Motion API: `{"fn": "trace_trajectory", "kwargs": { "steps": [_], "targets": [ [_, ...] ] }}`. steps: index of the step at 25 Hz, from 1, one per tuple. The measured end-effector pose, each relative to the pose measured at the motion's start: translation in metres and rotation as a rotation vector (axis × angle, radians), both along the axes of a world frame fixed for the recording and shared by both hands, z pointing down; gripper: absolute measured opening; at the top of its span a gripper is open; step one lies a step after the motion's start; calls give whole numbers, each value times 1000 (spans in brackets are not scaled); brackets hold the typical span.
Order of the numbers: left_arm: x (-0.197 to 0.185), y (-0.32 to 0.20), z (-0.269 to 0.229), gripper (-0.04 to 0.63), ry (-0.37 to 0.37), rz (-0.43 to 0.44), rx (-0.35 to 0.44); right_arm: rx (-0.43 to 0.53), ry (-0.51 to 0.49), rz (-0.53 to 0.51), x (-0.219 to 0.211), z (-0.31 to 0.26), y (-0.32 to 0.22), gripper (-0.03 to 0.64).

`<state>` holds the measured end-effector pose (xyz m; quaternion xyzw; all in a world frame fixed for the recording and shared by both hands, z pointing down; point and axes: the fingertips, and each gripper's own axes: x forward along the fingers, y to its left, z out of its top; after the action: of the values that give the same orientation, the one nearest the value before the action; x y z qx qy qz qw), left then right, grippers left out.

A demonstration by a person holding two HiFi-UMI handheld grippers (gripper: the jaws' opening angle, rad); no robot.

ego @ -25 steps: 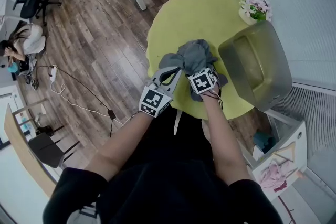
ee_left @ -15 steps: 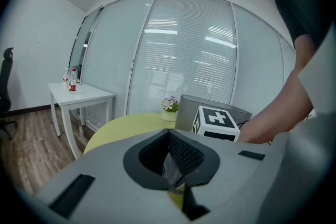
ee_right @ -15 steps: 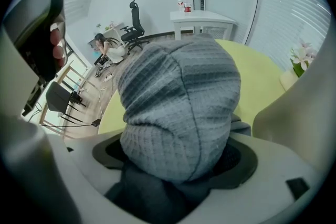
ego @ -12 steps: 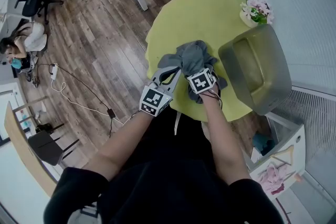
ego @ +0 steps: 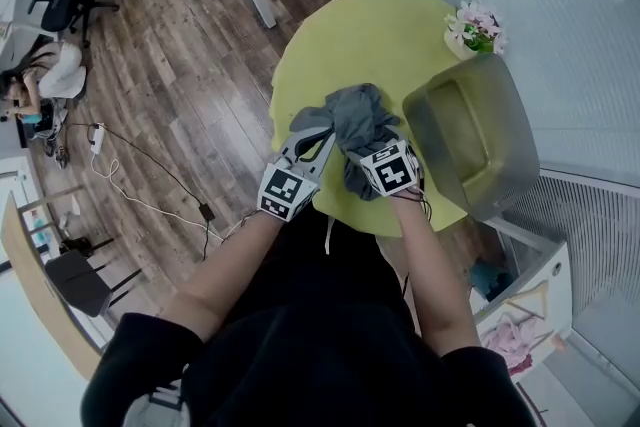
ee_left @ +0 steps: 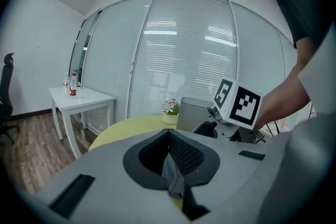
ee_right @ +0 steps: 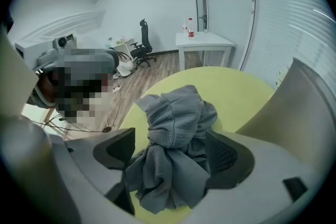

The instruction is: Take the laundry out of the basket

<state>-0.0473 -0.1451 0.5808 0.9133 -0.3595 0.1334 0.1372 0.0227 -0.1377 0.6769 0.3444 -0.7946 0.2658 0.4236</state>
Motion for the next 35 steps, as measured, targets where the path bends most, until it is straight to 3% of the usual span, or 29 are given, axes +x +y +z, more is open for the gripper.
{"fn": "trace_trajectory", "kwargs": {
  "steps": [7, 15, 16, 18, 20, 22, 27, 31, 35],
  "targets": [
    [5, -1, -42, 8, 31, 3, 15, 224, -177, -25, 3, -91, -5, 422],
    [19, 18, -113, 8, 100, 86, 63, 460, -455, -2, 7, -209, 17, 413],
    [22, 22, -122, 8, 107, 100, 72, 481, -481, 3, 7, -220, 20, 392],
    [29, 29, -137, 8, 115, 117, 91, 529, -522, 10, 11, -238, 25, 265],
    [35, 33, -150, 8, 116, 120, 111, 596, -533, 14, 16, -254, 28, 96],
    [40, 36, -162, 8, 120, 127, 125, 653, -530, 12, 20, -266, 29, 41],
    [52, 40, -179, 8, 176, 138, 158, 691, -526, -15, 24, -277, 29, 23],
    [54, 38, -183, 8, 136, 147, 152, 706, -531, -35, 23, -283, 28, 23],
    [55, 36, -189, 8, 150, 139, 181, 711, -537, -36, 23, -289, 29, 23]
  ]
}}
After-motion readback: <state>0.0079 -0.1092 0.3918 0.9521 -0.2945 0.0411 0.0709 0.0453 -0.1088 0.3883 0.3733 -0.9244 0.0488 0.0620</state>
